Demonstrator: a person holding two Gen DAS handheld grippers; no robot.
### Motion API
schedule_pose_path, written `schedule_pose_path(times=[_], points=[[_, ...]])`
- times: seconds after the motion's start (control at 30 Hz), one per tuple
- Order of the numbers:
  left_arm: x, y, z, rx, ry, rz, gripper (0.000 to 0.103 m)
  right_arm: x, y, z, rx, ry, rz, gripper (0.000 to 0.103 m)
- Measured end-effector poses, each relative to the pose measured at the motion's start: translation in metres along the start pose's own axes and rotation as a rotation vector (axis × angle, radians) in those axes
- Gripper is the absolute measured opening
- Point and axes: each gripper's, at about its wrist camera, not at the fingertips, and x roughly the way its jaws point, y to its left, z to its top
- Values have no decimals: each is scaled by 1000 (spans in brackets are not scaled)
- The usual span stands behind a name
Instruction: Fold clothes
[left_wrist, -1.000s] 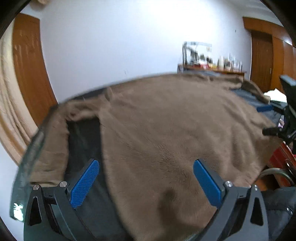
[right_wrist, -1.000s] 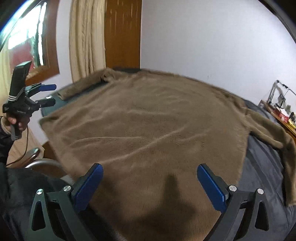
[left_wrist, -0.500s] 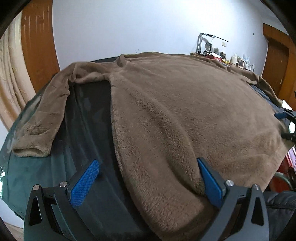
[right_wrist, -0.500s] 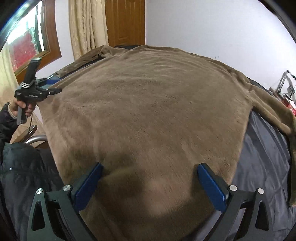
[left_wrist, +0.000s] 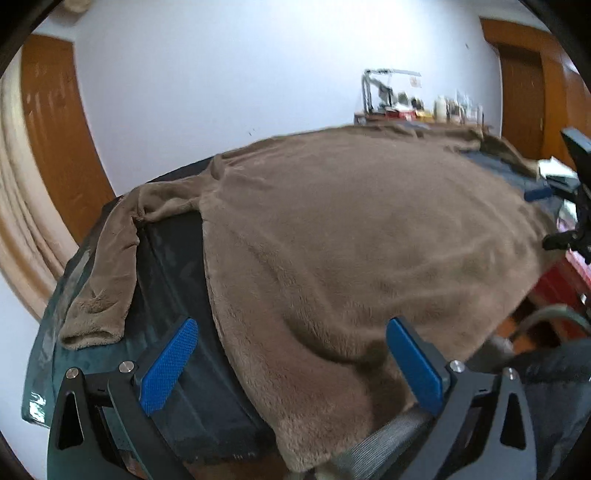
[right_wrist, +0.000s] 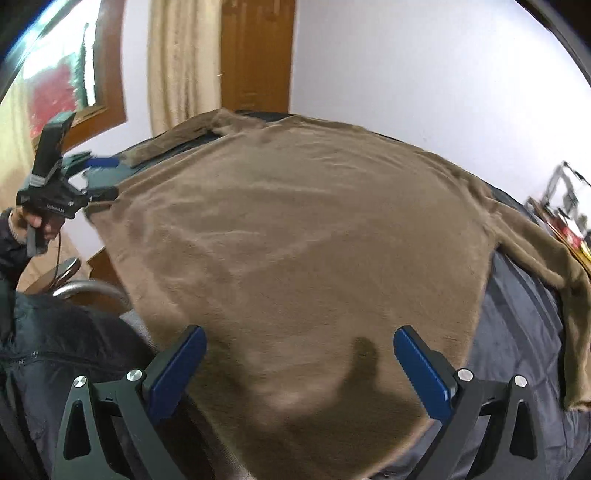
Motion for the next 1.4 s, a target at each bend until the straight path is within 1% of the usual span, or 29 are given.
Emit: schedule_pose_path(times=[0.07, 0.17, 0.23, 0.3, 0.4, 0.47, 0.57, 0.63, 0.73, 0.87, 0.97, 1.07, 1.17, 1.2, 1.23, 1.33, 1.4], points=[[9, 5, -8, -21, 22, -17, 103, 15, 4, -9, -12, 59, 6, 103], [20, 26, -15, -146, 55, -116, 103, 16, 7, -18, -40, 30, -7, 103], [21, 31, -17, -167, 61, -126, 103, 15, 9, -20, -56, 32, -25, 103], [19, 28, -14, -152, 69, -113, 103, 16, 11, -21, -70, 39, -43, 103], [14, 23, -7, -131, 76, -84, 103, 10, 5, -21, -26, 47, -21, 103], [6, 20, 4, -112, 63, -56, 103, 6, -4, -14, 30, 29, 10, 103], [-9, 22, 27, -118, 34, -81, 103, -1, -19, -4, 120, -3, 59, 103], [-13, 24, 47, -137, 25, -106, 103, -6, -30, 6, 143, -24, 37, 103], [-3, 24, 80, -156, 38, -125, 103, -12, -46, 20, 167, -46, -4, 103], [37, 20, 123, -170, 100, -140, 103, 1, -69, 43, 172, -24, -24, 103], [78, 11, 140, -155, 179, -143, 103, 19, -85, 54, 182, 12, -23, 103], [113, 1, 137, -119, 268, -132, 103, 44, -98, 59, 201, 66, -8, 103], [142, -5, 122, -78, 359, -119, 103, 59, -99, 46, 169, 108, -22, 103], [147, -3, 116, -84, 363, -134, 103, 64, -99, 42, 156, 121, -27, 103], [146, 1, 113, -102, 351, -158, 103, 64, -99, 38, 151, 122, -23, 103], [146, 6, 112, -116, 371, -173, 103, 56, -102, 32, 151, 123, -8, 103], [145, 6, 115, -127, 400, -175, 103, 54, -102, 32, 139, 149, -7, 103]])
